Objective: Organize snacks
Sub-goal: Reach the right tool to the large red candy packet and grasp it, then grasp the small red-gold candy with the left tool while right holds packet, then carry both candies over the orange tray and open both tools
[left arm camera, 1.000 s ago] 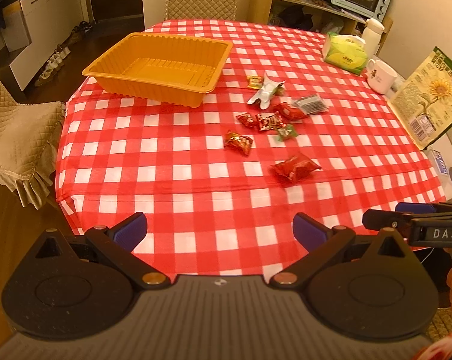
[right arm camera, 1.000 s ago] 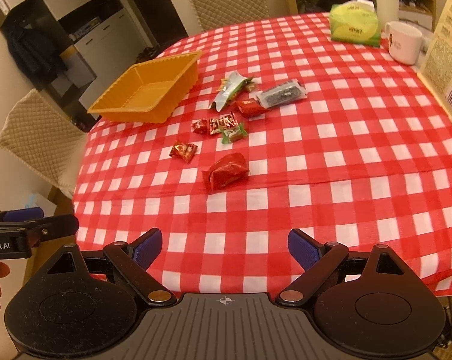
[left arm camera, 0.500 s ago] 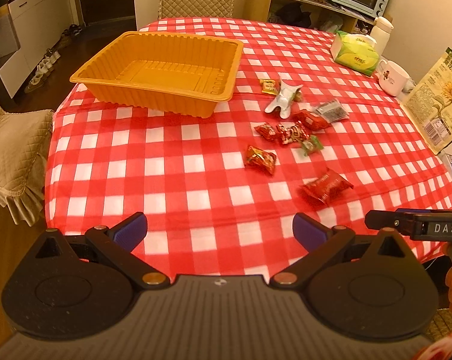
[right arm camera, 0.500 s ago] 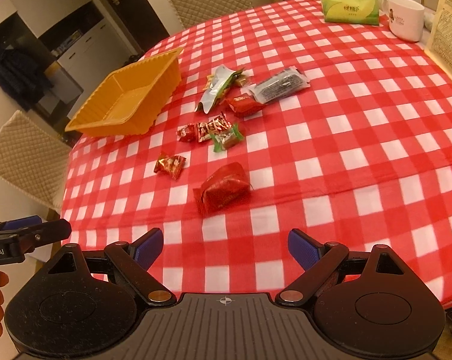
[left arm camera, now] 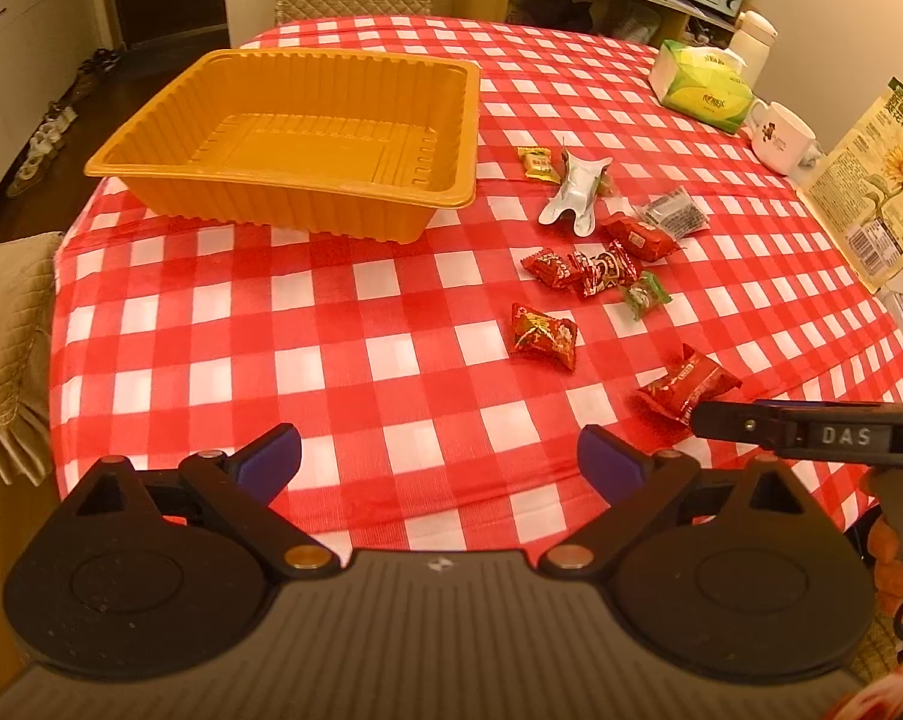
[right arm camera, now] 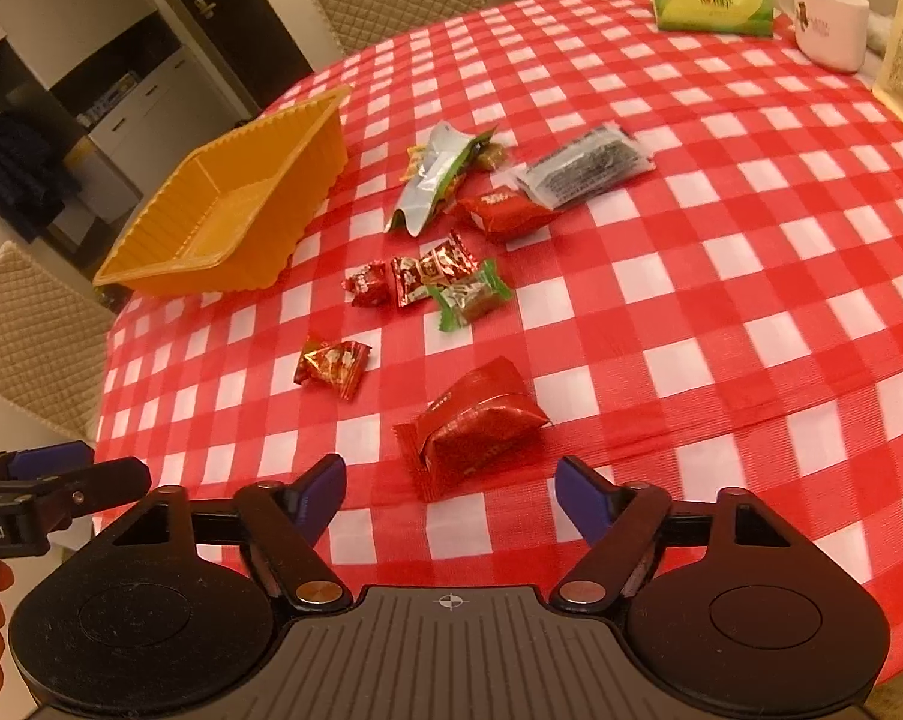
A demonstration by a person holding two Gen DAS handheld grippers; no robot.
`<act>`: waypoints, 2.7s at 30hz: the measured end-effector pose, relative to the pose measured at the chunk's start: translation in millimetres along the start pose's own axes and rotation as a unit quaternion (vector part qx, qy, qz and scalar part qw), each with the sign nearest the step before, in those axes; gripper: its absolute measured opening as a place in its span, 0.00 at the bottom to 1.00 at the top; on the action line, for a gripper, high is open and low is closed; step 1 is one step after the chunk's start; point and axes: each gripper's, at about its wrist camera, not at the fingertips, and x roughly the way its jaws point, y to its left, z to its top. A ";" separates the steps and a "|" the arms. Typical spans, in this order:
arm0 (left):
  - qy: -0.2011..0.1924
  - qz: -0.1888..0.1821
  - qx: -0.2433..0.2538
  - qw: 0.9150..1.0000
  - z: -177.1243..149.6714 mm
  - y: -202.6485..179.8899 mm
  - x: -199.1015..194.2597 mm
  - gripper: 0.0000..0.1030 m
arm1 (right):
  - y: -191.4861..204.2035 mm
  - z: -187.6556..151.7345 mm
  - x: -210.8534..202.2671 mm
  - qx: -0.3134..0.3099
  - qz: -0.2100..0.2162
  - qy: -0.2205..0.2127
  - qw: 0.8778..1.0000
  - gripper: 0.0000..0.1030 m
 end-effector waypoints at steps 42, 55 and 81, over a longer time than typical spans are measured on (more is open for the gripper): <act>-0.025 -0.068 0.223 0.972 28.5 -39.1 87.1 0.74 | -19.6 20.3 11.7 0.008 -0.063 -0.026 0.998 0.27; -0.023 -0.066 0.287 0.955 33.4 -54.6 109.5 0.59 | -45.8 10.9 -8.1 0.060 -0.086 -0.029 0.994 0.27; -0.013 -0.083 0.208 0.974 36.3 -34.8 79.0 0.20 | -21.2 25.9 -9.1 0.020 -0.052 -0.028 0.998 0.27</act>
